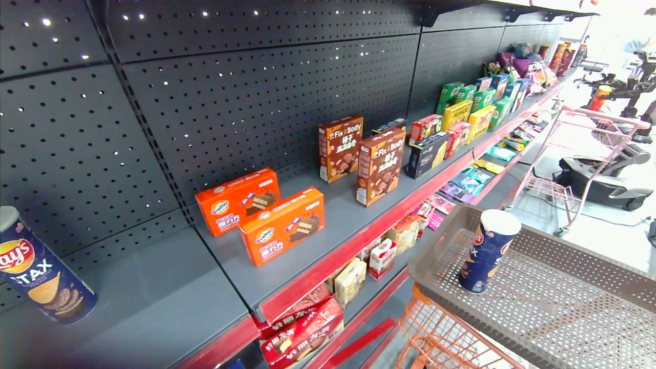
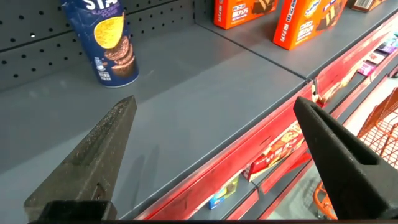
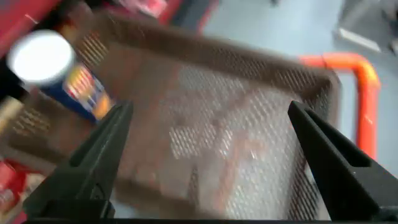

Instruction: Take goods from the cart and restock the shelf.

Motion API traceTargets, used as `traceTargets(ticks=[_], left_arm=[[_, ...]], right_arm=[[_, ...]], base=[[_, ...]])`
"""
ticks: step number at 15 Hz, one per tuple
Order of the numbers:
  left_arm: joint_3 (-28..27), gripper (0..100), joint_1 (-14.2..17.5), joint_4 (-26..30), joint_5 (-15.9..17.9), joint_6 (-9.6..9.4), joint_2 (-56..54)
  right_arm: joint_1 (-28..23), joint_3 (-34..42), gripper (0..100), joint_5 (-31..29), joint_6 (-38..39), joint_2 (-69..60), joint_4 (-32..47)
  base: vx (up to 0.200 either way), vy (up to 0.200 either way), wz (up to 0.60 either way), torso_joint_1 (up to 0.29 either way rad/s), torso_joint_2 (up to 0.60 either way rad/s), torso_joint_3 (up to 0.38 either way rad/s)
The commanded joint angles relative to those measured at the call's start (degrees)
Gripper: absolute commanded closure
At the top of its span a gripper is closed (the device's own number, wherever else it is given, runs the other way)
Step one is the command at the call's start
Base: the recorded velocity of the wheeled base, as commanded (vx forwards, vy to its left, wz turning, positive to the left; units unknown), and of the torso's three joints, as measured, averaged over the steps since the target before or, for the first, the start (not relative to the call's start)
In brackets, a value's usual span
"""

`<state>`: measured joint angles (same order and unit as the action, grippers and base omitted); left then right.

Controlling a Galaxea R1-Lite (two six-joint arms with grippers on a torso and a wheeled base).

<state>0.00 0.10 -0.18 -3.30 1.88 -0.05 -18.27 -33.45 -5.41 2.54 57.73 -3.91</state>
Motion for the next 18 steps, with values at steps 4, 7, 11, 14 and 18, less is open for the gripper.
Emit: traceTargets(ticks=[4, 7, 11, 14, 18], left_arm=[[0.0, 0, -0.01, 0.01, -0.04, 0.06, 0.05], [0.0, 0, -0.01, 0.01, -0.04, -0.03, 0.05], [0.0, 0, -0.01, 0.01, -0.04, 0.06, 0.05], [0.0, 0, -0.01, 0.01, -0.04, 0.06, 0.05], [0.0, 0, -0.01, 0.01, -0.12, -0.03, 0.05]], right_arm=[[10.01, 7.79, 0, 8.49, -3.85, 13.98, -15.07], [11.51, 11.13, 0, 14.38, -11.41, 16.45, -14.9], [13.53, 10.34, 0, 14.29, -12.38, 23.12, -15.07], [13.26, 7.87, 0, 14.29, -12.73, 29.72, -15.16], [13.18, 1.46, 0, 14.29, -14.49, 39.56, -19.38]], base=[[0.0, 0.0, 0.0, 0.0, 0.0, 0.0], [0.0, 0.0, 0.0, 0.0, 0.0, 0.0], [0.0, 0.0, 0.0, 0.0, 0.0, 0.0], [0.0, 0.0, 0.0, 0.0, 0.0, 0.0], [0.0, 0.0, 0.0, 0.0, 0.0, 0.0]])
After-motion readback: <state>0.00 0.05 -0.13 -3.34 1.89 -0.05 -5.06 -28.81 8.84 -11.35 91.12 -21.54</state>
